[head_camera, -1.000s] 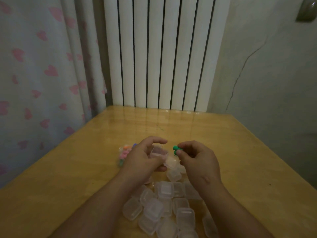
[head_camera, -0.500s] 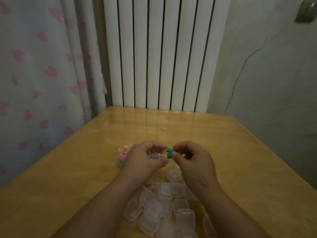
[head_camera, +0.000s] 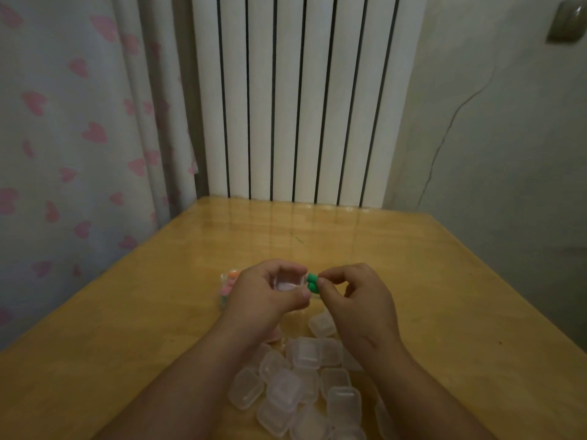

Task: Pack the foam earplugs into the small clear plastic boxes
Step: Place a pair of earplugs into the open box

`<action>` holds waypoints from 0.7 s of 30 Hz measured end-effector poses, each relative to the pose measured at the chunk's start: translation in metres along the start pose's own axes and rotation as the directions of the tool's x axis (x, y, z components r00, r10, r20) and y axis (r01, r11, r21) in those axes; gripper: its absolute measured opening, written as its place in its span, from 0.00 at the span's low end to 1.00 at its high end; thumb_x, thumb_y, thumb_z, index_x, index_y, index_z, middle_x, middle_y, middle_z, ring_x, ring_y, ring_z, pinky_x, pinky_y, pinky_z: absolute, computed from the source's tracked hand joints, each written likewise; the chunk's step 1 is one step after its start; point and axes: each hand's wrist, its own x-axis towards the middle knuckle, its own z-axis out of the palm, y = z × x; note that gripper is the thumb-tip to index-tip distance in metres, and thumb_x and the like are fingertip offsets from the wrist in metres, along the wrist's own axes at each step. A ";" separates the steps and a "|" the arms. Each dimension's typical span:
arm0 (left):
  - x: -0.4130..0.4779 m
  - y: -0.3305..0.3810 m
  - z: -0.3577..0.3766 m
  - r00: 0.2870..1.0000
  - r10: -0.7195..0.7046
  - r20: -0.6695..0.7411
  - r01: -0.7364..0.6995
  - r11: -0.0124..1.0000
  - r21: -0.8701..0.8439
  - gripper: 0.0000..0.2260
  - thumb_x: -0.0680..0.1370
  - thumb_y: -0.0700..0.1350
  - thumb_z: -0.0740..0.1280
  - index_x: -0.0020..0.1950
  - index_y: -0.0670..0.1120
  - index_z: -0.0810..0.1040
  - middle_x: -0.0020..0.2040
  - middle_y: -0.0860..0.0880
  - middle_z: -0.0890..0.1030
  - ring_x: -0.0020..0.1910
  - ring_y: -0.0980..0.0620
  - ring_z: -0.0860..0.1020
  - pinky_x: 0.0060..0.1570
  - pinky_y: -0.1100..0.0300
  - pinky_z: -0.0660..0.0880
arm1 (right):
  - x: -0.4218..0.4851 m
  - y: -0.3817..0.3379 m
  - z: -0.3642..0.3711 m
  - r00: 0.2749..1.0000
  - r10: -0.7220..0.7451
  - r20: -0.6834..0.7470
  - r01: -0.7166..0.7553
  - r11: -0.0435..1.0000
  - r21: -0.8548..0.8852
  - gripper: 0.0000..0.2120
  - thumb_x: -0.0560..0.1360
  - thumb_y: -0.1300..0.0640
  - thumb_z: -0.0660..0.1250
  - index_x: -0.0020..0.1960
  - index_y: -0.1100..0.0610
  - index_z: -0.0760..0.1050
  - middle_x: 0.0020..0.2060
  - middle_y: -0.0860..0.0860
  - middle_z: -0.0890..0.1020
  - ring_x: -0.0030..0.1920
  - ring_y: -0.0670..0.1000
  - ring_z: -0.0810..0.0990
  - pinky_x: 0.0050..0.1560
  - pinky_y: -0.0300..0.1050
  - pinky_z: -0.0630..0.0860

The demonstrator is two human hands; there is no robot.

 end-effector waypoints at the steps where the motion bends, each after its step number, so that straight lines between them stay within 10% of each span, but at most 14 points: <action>1: -0.001 0.000 0.000 1.000 0.005 0.005 -0.005 1.000 0.013 0.14 0.69 0.32 0.76 0.46 0.51 0.85 0.46 0.48 0.85 0.48 0.46 0.84 0.51 0.45 0.82 | 0.000 0.000 0.000 1.000 0.028 -0.005 -0.028 0.999 0.042 0.07 0.71 0.53 0.72 0.39 0.43 0.77 0.41 0.42 0.77 0.40 0.36 0.72 0.37 0.29 0.65; 5: -0.003 0.004 0.003 0.999 0.020 0.026 -0.020 0.999 0.027 0.14 0.69 0.31 0.75 0.48 0.48 0.84 0.47 0.48 0.84 0.45 0.51 0.84 0.50 0.51 0.82 | 0.000 -0.002 -0.002 0.987 0.156 0.025 -0.158 0.962 0.221 0.06 0.70 0.57 0.72 0.44 0.50 0.76 0.40 0.46 0.79 0.37 0.44 0.75 0.37 0.43 0.73; 16: -0.003 0.014 0.002 0.994 -0.085 0.074 0.104 0.944 -0.313 0.13 0.83 0.44 0.55 0.58 0.41 0.77 0.52 0.28 0.80 0.46 0.36 0.81 0.43 0.49 0.80 | 0.002 -0.005 -0.003 0.901 0.377 0.214 -0.431 0.740 0.516 0.03 0.74 0.62 0.71 0.47 0.60 0.79 0.39 0.57 0.84 0.30 0.49 0.82 0.29 0.41 0.77; 21: -0.005 0.010 0.001 0.990 -0.012 0.143 0.040 0.980 -0.193 0.11 0.81 0.35 0.61 0.53 0.44 0.83 0.49 0.39 0.83 0.44 0.46 0.83 0.42 0.56 0.80 | -0.001 -0.007 -0.006 0.908 0.353 0.224 -0.417 0.731 0.540 0.05 0.72 0.62 0.73 0.48 0.60 0.80 0.37 0.56 0.84 0.30 0.47 0.81 0.30 0.39 0.76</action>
